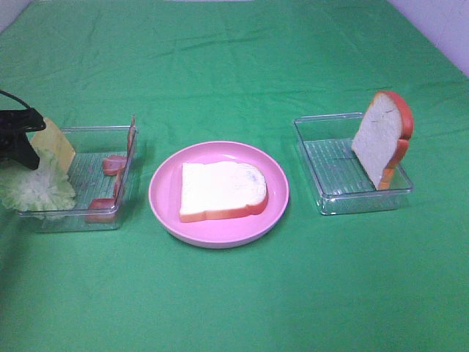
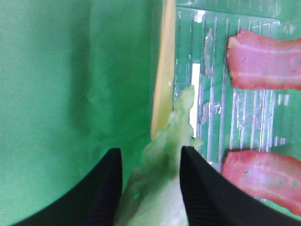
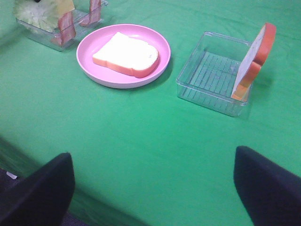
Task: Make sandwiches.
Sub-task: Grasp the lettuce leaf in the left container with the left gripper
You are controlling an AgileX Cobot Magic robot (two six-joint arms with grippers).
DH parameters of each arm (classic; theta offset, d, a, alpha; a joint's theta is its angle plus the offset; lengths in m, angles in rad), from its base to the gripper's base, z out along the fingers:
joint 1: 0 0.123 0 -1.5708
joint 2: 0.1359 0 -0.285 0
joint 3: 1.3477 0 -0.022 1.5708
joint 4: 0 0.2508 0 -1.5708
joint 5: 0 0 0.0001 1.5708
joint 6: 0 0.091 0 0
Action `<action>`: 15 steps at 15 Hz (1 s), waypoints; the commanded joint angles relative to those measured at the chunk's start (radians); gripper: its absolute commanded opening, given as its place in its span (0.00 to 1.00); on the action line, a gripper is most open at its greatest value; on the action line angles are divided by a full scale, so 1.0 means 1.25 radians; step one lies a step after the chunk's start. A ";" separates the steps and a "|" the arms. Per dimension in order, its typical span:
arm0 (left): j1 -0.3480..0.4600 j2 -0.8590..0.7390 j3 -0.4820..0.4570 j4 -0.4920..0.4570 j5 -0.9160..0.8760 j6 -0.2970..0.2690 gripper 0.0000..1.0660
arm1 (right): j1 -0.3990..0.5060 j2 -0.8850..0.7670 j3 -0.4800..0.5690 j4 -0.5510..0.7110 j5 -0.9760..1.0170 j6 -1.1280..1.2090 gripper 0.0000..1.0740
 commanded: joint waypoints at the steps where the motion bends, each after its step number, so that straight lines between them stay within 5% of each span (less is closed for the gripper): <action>1: -0.002 0.000 -0.004 -0.022 0.011 0.002 0.29 | -0.002 -0.018 0.002 -0.002 -0.005 -0.009 0.79; 7: -0.002 -0.009 -0.004 -0.022 0.043 0.002 0.23 | -0.002 -0.018 0.002 -0.002 -0.005 -0.009 0.79; 10: -0.002 -0.009 -0.004 -0.021 0.046 0.001 0.02 | -0.002 -0.018 0.002 -0.002 -0.005 -0.009 0.79; 15: -0.002 -0.009 -0.004 -0.021 0.068 0.001 0.00 | -0.002 -0.018 0.002 -0.002 -0.005 -0.009 0.79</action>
